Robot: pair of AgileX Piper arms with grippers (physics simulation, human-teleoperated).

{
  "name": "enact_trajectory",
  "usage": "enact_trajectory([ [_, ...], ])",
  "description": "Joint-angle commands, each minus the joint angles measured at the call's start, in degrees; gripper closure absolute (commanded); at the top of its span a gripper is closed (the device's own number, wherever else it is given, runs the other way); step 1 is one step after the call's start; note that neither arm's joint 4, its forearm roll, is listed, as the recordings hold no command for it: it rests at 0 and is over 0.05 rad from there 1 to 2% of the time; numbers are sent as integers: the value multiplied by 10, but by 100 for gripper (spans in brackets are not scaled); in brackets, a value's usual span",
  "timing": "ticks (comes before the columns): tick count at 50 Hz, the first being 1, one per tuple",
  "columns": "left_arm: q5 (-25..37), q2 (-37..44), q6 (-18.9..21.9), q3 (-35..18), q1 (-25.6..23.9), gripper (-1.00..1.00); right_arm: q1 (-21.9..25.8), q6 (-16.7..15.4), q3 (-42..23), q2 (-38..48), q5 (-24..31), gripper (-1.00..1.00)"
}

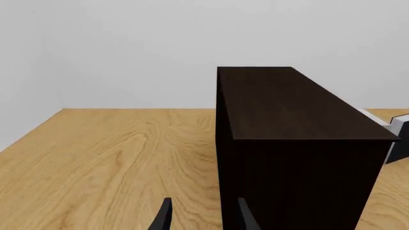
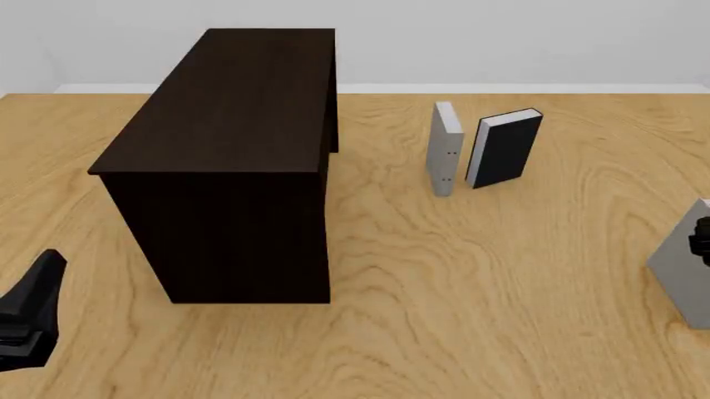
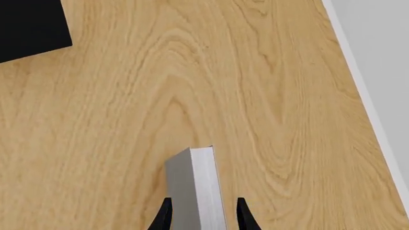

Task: Pick up the book on the right and place it under the cabinet shelf.

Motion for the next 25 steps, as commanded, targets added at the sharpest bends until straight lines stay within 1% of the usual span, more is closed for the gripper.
enact_trajectory([
  [1, 0, 0, 0, 0, 0, -100, -2, -2, 13, 30, -29, -100],
  [25, 0, 0, 0, 0, 0, -100, -7, -3, 29, 75, -70, -100],
])
